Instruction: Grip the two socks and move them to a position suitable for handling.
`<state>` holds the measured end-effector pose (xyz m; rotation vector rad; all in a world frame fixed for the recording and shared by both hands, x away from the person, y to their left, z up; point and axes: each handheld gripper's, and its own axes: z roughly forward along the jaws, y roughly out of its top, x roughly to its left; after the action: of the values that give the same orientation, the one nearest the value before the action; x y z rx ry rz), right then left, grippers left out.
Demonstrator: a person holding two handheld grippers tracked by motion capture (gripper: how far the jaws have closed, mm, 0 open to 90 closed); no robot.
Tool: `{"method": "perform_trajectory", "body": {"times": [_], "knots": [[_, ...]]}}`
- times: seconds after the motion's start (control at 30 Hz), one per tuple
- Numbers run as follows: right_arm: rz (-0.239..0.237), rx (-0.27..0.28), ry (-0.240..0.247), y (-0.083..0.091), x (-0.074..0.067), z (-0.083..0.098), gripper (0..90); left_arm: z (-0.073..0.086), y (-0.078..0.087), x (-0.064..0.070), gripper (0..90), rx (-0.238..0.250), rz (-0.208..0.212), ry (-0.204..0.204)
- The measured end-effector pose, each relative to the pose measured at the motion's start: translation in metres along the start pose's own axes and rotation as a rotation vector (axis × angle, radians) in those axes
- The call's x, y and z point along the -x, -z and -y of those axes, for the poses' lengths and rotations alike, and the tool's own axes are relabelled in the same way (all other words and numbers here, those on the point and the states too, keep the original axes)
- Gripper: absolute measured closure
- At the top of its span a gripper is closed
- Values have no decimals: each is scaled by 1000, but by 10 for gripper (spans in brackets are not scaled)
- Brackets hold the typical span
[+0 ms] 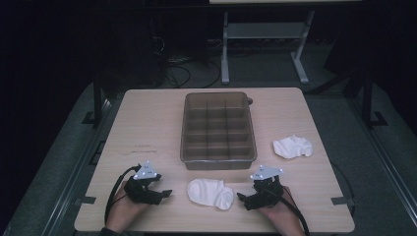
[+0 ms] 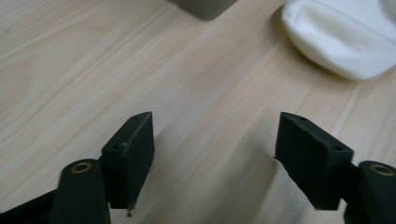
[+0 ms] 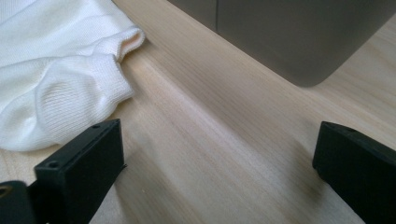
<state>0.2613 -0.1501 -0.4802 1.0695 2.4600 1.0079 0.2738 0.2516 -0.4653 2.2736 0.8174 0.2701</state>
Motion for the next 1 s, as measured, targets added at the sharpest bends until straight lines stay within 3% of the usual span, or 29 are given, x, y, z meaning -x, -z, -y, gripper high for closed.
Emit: {"method": "perform_trajectory", "body": {"times": [0.13,0.23,0.3,0.6,1.0], "knots": [[-2,-10,0,4,2,-2,144,4,-1,-4,176,8,-28,-17],[-9,-16,-16,6,5,-2,154,8,-3,-5,139,45,-31,-24],[-4,-12,-22,9,6,-3,167,10,-4,-6,136,65,-32,-25],[21,5,-61,20,21,-5,169,10,-4,-6,136,64,-35,-27],[71,39,-109,37,57,-5,168,10,-4,-6,136,64,-38,-22]]}}
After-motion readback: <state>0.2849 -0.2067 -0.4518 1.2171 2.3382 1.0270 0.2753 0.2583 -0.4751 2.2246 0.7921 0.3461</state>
